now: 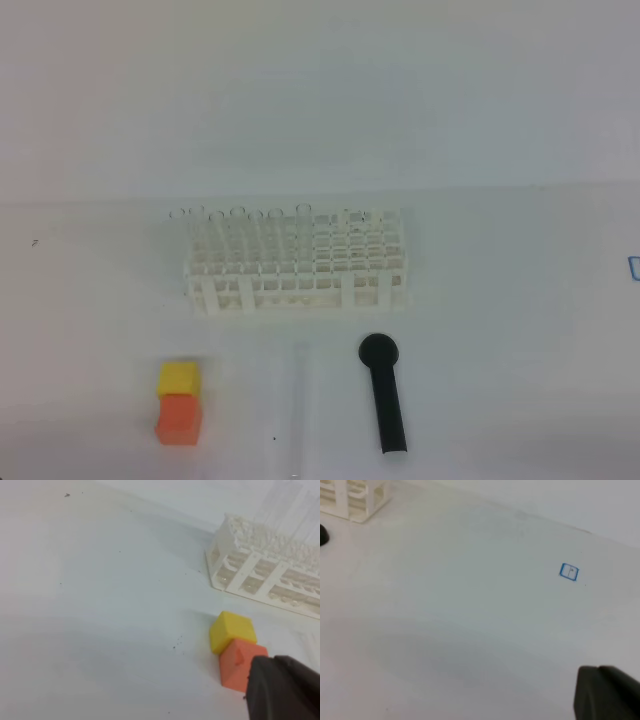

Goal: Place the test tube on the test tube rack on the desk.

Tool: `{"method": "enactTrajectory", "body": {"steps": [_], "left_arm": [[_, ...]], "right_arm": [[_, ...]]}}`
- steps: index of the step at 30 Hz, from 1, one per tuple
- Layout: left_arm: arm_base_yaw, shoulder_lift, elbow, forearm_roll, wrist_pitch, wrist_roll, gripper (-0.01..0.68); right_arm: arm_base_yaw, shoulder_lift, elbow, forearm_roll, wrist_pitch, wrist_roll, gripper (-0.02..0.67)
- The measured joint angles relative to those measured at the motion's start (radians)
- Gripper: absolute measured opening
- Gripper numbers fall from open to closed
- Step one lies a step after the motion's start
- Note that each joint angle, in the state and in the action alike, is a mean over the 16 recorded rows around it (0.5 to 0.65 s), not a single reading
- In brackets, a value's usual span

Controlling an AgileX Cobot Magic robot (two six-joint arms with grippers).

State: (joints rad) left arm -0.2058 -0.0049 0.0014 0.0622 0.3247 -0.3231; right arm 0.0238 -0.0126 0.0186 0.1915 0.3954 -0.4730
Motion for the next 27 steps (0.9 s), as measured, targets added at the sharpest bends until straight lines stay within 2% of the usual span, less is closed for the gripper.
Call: {"method": "enactTrajectory", "body": {"steps": [20, 27], "left_arm": [[0.000, 0.000, 0.000, 0.000, -0.002, 0.000, -0.001], [0.000, 0.001, 0.000, -0.037, -0.073, -0.010, -0.001]], "right_arm": [[0.000, 0.000, 0.000, 0.000, 0.000, 0.000, -0.001], [0.000, 0.000, 0.000, 0.000, 0.000, 0.000, -0.001]]}}
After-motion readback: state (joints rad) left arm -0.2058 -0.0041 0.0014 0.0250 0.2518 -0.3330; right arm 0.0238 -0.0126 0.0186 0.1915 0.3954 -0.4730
